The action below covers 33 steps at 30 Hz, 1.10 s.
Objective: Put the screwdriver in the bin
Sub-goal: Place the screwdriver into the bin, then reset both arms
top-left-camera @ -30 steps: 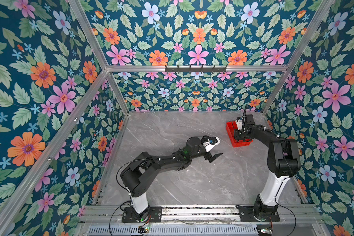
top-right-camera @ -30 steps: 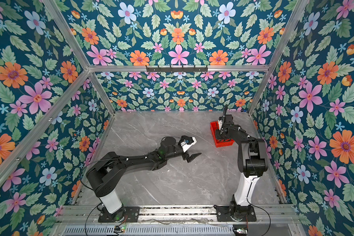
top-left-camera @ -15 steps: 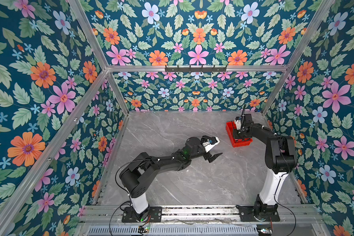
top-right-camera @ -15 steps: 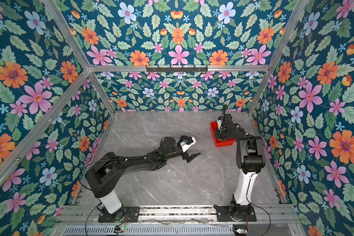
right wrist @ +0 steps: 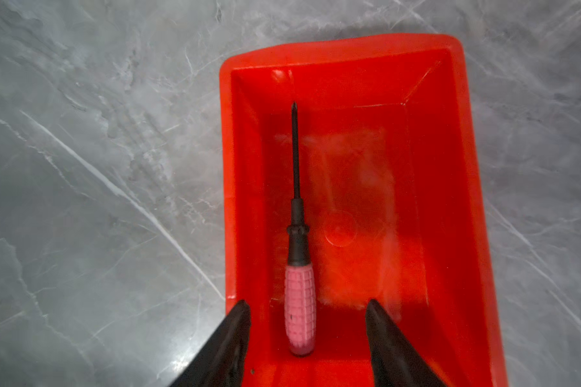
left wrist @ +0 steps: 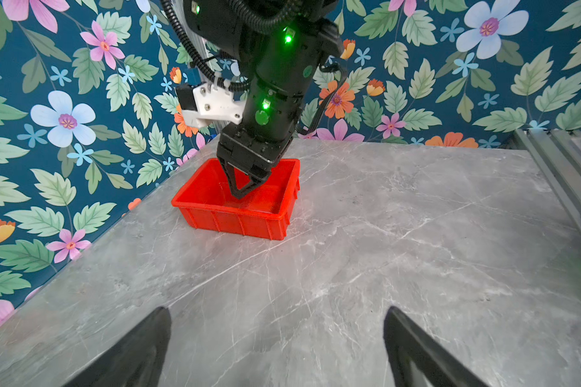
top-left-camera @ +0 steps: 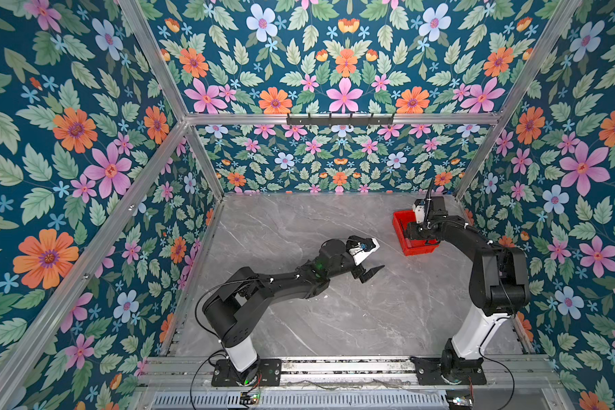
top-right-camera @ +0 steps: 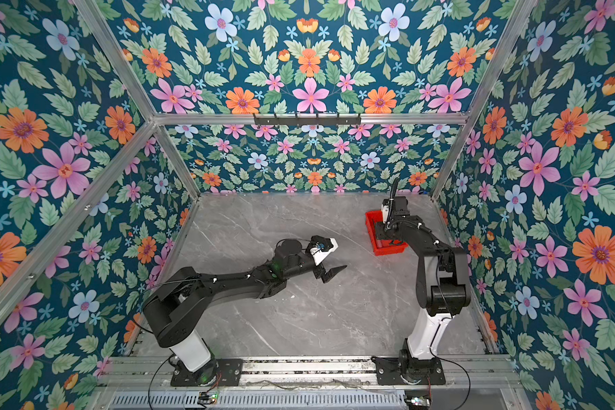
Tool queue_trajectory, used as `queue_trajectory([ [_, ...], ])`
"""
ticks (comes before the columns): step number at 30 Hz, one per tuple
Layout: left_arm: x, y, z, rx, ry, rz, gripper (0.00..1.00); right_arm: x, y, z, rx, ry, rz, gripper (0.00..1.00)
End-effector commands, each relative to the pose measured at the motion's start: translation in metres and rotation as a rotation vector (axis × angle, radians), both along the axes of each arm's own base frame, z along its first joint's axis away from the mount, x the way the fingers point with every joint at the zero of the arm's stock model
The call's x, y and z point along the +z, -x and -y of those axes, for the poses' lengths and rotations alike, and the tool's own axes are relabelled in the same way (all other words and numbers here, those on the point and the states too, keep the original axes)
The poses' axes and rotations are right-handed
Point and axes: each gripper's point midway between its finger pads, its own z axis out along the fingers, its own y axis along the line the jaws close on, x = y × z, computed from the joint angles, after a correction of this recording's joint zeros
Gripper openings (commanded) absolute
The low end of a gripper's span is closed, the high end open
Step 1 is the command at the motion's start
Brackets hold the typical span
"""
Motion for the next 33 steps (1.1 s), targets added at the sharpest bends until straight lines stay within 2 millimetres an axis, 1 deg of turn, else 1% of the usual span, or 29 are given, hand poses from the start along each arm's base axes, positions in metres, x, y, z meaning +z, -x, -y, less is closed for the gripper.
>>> queue_trajectory([
  [1, 0.011, -0.006, -0.01, 0.039, 0.036, 0.012, 1.0, 0.02, 0.001, 0.001, -0.007, 0.003, 0.077, 0.68],
  [3, 0.013, -0.008, -0.017, 0.057, 0.039, 0.012, 1.0, 0.03, 0.007, -0.001, 0.0, -0.006, 0.114, 0.77],
  [4, 0.014, -0.009, -0.021, 0.067, 0.04, 0.014, 1.0, 0.044, 0.011, -0.001, 0.0, -0.01, 0.151, 0.8],
  [6, 0.015, -0.011, -0.03, 0.088, 0.042, 0.015, 1.0, 0.057, 0.019, -0.003, 0.007, -0.022, 0.192, 0.87],
  [9, 0.016, -0.014, -0.044, 0.119, 0.039, 0.016, 1.0, 0.073, 0.031, -0.006, 0.022, -0.035, 0.259, 0.95],
  [12, 0.015, -0.019, -0.061, 0.153, 0.034, 0.013, 1.0, 0.09, 0.043, -0.01, 0.049, -0.047, 0.339, 0.99],
  [16, 0.013, -0.025, -0.087, 0.208, 0.032, 0.005, 1.0, 0.11, 0.062, -0.015, 0.094, -0.048, 0.445, 0.99],
  [19, 0.012, -0.03, -0.112, 0.263, 0.038, -0.004, 1.0, 0.116, 0.079, -0.018, 0.117, -0.047, 0.489, 0.99],
  [22, 0.012, -0.036, -0.141, 0.332, 0.05, -0.01, 1.0, 0.117, 0.096, -0.019, 0.129, -0.048, 0.516, 0.99],
  [25, 0.012, -0.04, -0.172, 0.406, 0.054, -0.014, 1.0, 0.112, 0.111, -0.019, 0.134, -0.042, 0.539, 0.99],
  [28, 0.01, -0.045, -0.205, 0.492, 0.056, -0.008, 1.0, 0.098, 0.123, -0.016, 0.125, -0.031, 0.555, 0.99],
  [33, 0.002, -0.052, -0.261, 0.67, 0.031, 0.034, 1.0, 0.066, 0.131, -0.001, 0.031, -0.003, 0.585, 0.99],
])
